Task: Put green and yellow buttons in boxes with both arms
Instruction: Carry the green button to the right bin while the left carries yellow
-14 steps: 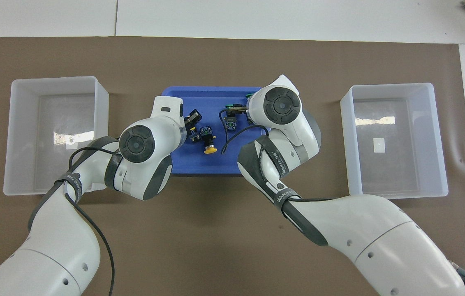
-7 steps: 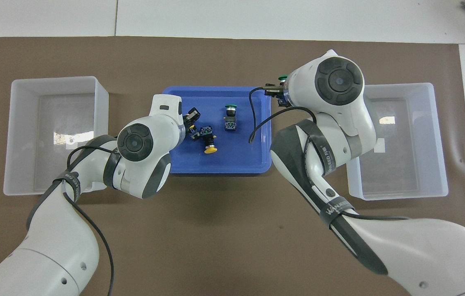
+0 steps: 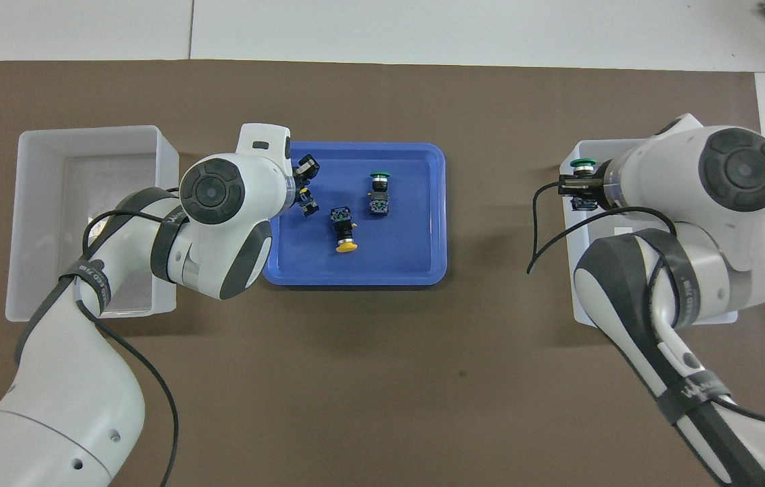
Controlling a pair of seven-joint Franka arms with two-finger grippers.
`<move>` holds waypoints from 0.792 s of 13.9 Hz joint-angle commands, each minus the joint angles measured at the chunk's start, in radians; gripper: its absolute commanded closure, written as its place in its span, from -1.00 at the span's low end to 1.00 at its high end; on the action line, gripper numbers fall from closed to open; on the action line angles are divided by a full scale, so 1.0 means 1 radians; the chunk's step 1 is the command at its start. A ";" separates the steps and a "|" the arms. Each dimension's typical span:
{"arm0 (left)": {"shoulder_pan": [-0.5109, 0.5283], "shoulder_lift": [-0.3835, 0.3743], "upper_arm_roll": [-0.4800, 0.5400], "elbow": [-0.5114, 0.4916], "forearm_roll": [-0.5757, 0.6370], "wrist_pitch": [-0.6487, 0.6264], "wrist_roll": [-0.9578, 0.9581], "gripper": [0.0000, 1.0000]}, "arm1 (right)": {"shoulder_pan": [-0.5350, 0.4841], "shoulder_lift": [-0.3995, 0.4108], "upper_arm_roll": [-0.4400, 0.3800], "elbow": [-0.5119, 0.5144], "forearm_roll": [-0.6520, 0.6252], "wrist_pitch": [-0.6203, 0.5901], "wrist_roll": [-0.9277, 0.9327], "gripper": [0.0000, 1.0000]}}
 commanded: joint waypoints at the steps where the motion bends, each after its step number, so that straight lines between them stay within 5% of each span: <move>1: 0.056 -0.016 -0.008 0.037 0.025 -0.121 0.155 1.00 | -0.110 -0.055 0.013 -0.096 0.027 0.028 -0.148 1.00; 6: 0.123 -0.100 -0.017 0.039 -0.011 -0.312 0.342 1.00 | -0.267 -0.006 0.011 -0.188 0.068 0.150 -0.260 1.00; 11: 0.201 -0.198 -0.017 0.040 -0.073 -0.462 0.564 1.00 | -0.289 0.117 0.011 -0.188 0.068 0.295 -0.289 1.00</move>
